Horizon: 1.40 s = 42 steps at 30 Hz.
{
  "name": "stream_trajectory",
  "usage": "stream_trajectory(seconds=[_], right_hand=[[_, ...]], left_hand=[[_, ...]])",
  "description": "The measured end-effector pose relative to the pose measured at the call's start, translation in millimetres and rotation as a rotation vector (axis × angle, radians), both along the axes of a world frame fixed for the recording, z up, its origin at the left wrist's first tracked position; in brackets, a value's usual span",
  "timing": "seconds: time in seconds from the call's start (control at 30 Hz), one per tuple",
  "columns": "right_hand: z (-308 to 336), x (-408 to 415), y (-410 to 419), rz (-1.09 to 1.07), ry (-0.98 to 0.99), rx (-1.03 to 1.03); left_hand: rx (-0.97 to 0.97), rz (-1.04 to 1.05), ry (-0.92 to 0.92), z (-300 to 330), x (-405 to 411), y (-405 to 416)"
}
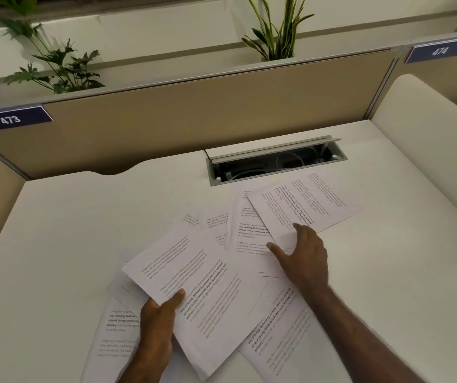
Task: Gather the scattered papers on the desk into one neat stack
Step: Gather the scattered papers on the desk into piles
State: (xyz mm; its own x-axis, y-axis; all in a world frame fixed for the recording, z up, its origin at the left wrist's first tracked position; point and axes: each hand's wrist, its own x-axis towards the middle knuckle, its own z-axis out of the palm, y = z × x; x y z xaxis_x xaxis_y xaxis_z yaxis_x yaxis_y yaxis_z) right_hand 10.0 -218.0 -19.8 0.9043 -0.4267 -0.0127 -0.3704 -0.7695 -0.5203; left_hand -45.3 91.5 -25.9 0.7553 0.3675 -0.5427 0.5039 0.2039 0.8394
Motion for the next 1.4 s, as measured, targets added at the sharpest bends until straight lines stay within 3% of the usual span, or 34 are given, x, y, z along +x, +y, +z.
stream_trajectory(seconds=[0.17, 0.43, 0.6, 0.7, 0.83, 1.23, 1.3, 1.4], right_hand=[[-14.2, 19.6, -9.9, 0.087, 0.153, -0.138], [-8.7, 19.0, -54.8, 0.223, 0.134, -0.003], [-0.4, 18.2, -78.4, 0.115, 0.022, -0.034], [-0.2, 20.4, -69.9, 0.085, 0.070, -0.037], [-9.3, 19.6, -53.1, 0.202, 0.273, -0.111], [17.6, 7.2, -98.9, 0.563, 0.411, 0.137], [19.3, 5.3, -100.5, 0.426, 0.302, 0.243], [16.3, 10.0, -86.8, -0.052, 0.151, 0.228]], left_hand=[[0.037, -0.002, 0.042, -13.1, 1.8, 9.4], [0.080, 0.044, 0.095, -28.3, 7.6, 19.9], [0.090, 0.040, 0.098, -31.7, 10.7, 20.1], [0.110, 0.033, 0.095, -34.1, 10.7, 20.3], [0.128, -0.002, 0.092, -35.5, 10.4, 22.1], [0.135, -0.018, 0.094, -38.8, 11.5, 25.4], [0.127, -0.011, 0.082, -38.8, 11.1, 25.2], [0.125, -0.006, 0.072, -38.3, 10.6, 24.0]])
